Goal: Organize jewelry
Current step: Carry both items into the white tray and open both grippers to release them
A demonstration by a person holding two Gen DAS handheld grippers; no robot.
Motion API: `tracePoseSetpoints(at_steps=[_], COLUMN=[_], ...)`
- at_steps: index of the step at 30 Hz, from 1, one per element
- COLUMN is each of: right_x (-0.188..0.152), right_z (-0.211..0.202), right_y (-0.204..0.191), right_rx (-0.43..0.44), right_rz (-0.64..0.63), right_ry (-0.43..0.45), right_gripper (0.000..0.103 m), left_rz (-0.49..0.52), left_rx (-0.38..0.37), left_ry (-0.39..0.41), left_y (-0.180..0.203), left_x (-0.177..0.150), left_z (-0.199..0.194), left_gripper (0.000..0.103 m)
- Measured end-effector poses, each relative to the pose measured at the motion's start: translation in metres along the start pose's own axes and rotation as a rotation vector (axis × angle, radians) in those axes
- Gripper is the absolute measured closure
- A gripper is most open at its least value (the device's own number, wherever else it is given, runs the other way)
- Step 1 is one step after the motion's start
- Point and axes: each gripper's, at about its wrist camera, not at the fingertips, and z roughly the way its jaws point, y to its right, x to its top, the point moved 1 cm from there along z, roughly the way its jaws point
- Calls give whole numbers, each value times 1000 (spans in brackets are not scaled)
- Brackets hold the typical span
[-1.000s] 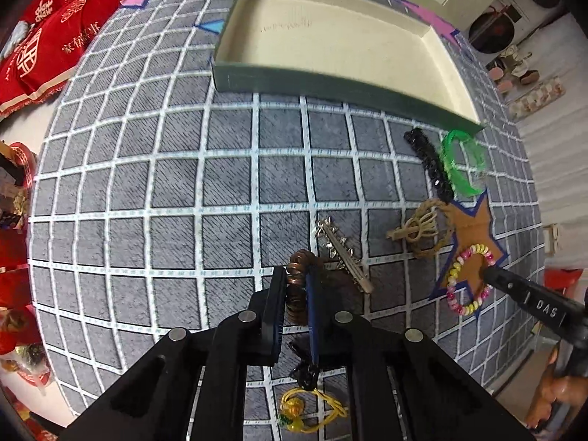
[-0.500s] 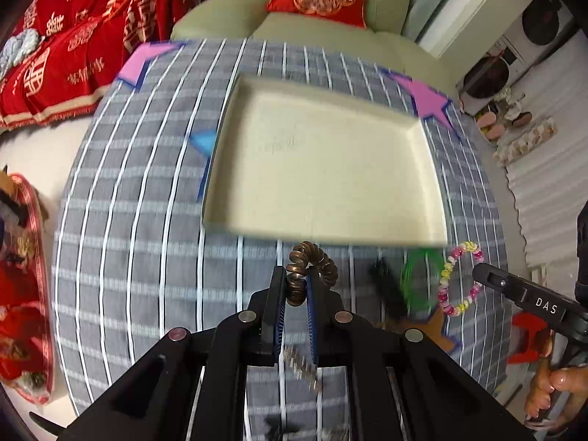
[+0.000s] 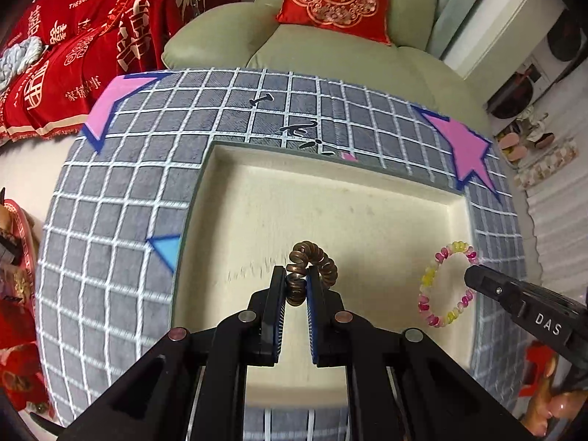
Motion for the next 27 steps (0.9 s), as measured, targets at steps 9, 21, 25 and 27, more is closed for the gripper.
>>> tracePoseSetpoints(at_steps=[9, 21, 25, 27], right_x=[19, 19, 21, 22], right_z=[49, 58, 43, 37], right_y=[4, 11, 11, 9], right_rx=[-19, 9, 54, 65], right_rz=[-1, 18, 29, 29], right_ry=[-45, -75, -33, -21], right_gripper=[93, 64, 43, 43], left_rz=[20, 34, 43, 19], left_rx=[70, 140, 133, 147], left_ry=[-13, -46, -30, -1], left_y=[5, 4, 6, 4], left_x=[17, 13, 13, 13], left_z=[45, 54, 43, 33], left_gripper=[84, 83, 33, 0])
